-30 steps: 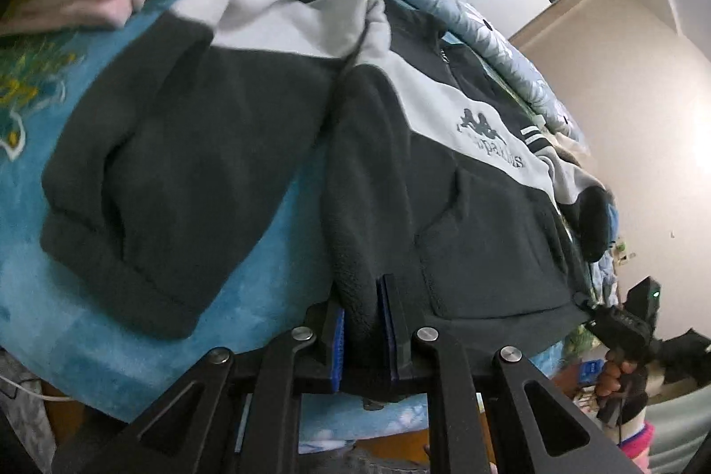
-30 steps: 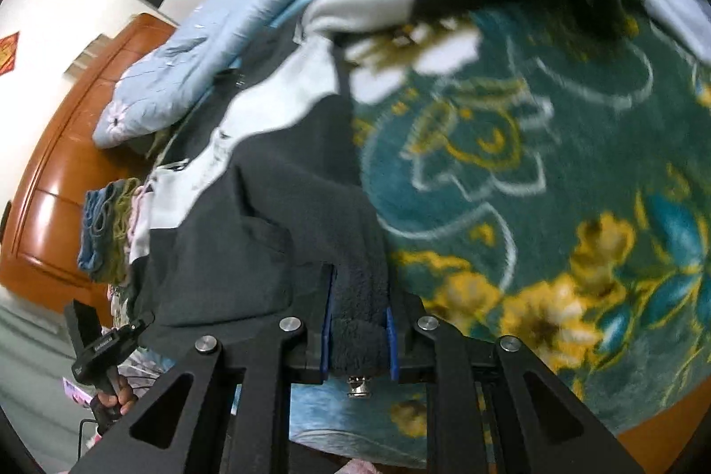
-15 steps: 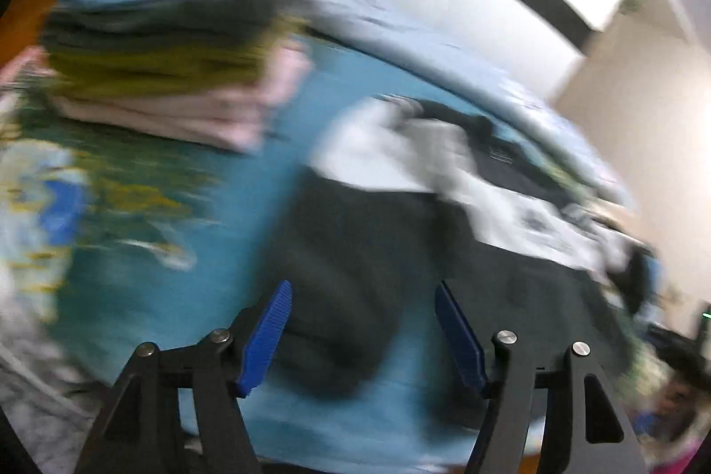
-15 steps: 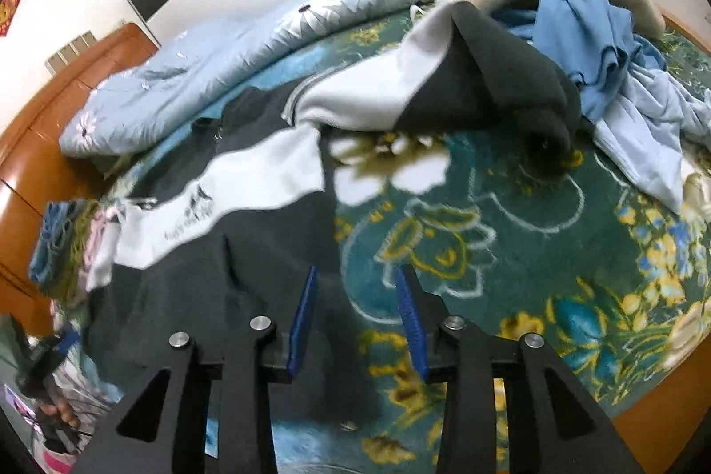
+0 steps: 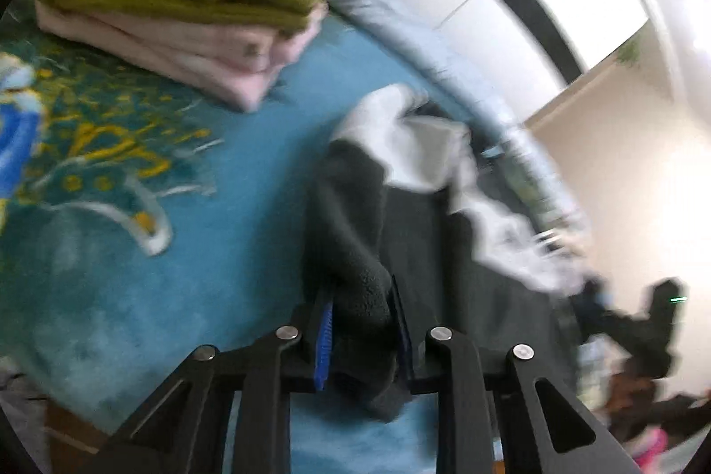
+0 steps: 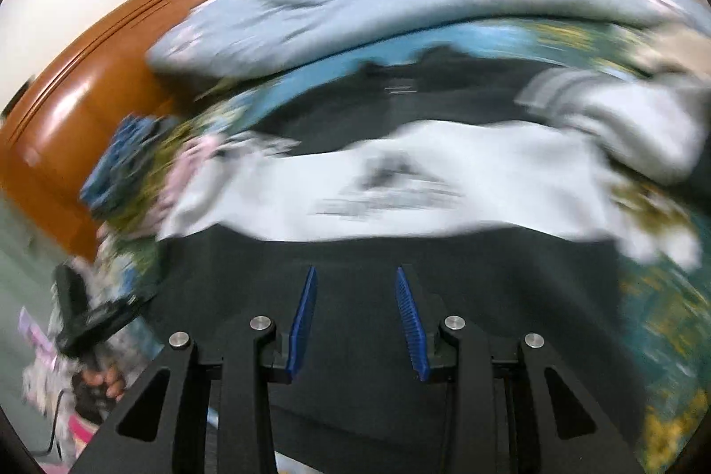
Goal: Fold clothes
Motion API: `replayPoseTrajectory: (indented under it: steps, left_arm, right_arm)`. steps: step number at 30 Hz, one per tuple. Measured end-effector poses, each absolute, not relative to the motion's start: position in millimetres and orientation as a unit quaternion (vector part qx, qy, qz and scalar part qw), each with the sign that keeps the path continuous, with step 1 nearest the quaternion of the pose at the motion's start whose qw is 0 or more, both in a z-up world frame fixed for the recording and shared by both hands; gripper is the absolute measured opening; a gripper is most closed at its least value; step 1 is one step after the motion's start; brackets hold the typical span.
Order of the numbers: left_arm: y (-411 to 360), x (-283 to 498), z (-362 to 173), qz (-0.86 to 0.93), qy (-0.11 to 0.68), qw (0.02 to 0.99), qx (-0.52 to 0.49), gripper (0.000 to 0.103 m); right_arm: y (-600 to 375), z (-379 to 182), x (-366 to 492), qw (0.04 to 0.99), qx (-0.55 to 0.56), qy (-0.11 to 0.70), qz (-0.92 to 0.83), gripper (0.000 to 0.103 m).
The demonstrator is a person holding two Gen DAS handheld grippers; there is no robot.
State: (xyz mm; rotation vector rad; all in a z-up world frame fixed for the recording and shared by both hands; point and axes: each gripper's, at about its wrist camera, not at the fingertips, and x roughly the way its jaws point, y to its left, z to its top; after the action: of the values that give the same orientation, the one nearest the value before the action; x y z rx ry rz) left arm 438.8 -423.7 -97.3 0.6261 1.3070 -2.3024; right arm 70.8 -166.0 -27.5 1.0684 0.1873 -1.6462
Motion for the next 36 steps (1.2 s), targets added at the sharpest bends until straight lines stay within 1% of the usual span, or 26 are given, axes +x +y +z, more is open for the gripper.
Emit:
replayPoseTrajectory:
  steps: [2,5,9,10,12,16,20,23,25,26,28,31,32,34,36]
  left_arm:
    - [-435.3,444.6,-81.7,-0.837,0.481,0.183,0.187,0.023]
    - [-458.6,446.5,-62.2,-0.842,0.493,0.159,0.148,0.023]
    - [-479.8,437.7,-40.2,-0.842,0.498,0.143,0.148,0.023]
    - [-482.6,432.7,-34.3,-0.844,0.493,0.144,0.157,0.023]
    - [-485.1,421.5,-23.2,-0.849,0.479,0.142,0.174,0.024]
    - [-479.4,401.0,-4.0,-0.860,0.459,0.118,0.188,0.021]
    - [-469.4,383.4,11.3,-0.875,0.427,0.110,0.200,0.021]
    - [-464.7,382.7,3.9,-0.872,0.424,0.128,0.207,0.021]
    - [-460.9,395.0,-5.5,-0.866,0.398,0.193,0.232,0.022]
    - [-459.3,401.7,-12.4,-0.860,0.387,0.227,0.245,0.025]
    - [-459.7,415.6,-32.7,-0.838,0.389,0.276,0.265,0.026]
    - [-460.1,445.2,-69.5,-0.802,0.416,0.326,0.277,0.037]
    - [-458.8,455.8,-80.7,-0.789,0.425,0.344,0.280,0.042]
    - [-456.8,475.9,-103.6,-0.763,0.451,0.368,0.282,0.045]
    - [-453.6,487.7,-118.6,-0.750,0.478,0.366,0.274,0.050]
  right_arm:
    - [-205.1,-17.2,104.7,0.603,0.431,0.109,-0.662,0.038]
    - [-252.9,-4.1,151.1,0.678,0.410,0.128,-0.596,0.038]
    - [-297.5,9.1,201.8,0.749,0.401,0.120,-0.514,0.038]
    - [-305.7,11.6,212.7,0.760,0.397,0.119,-0.501,0.041]
    - [-315.7,14.8,229.3,0.771,0.388,0.123,-0.490,0.045]
    - [-324.3,14.0,248.8,0.768,0.364,0.152,-0.505,0.045]
    - [-323.6,6.6,246.6,0.747,0.361,0.175,-0.530,0.045]
    - [-323.1,-5.7,231.2,0.722,0.378,0.186,-0.549,0.045]
    - [-316.5,-14.8,215.7,0.706,0.395,0.181,-0.559,0.045]
    - [-311.1,-18.7,206.4,0.697,0.403,0.176,-0.566,0.045]
    - [-300.4,-26.4,188.0,0.679,0.418,0.166,-0.580,0.045]
    - [-284.4,-37.9,160.2,0.651,0.440,0.150,-0.600,0.045]
    - [-279.0,-41.7,151.0,0.641,0.448,0.145,-0.606,0.045]
    - [-264.8,-49.4,131.8,0.621,0.463,0.126,-0.620,0.045]
    - [-253.3,-54.7,118.1,0.607,0.476,0.107,-0.627,0.045]
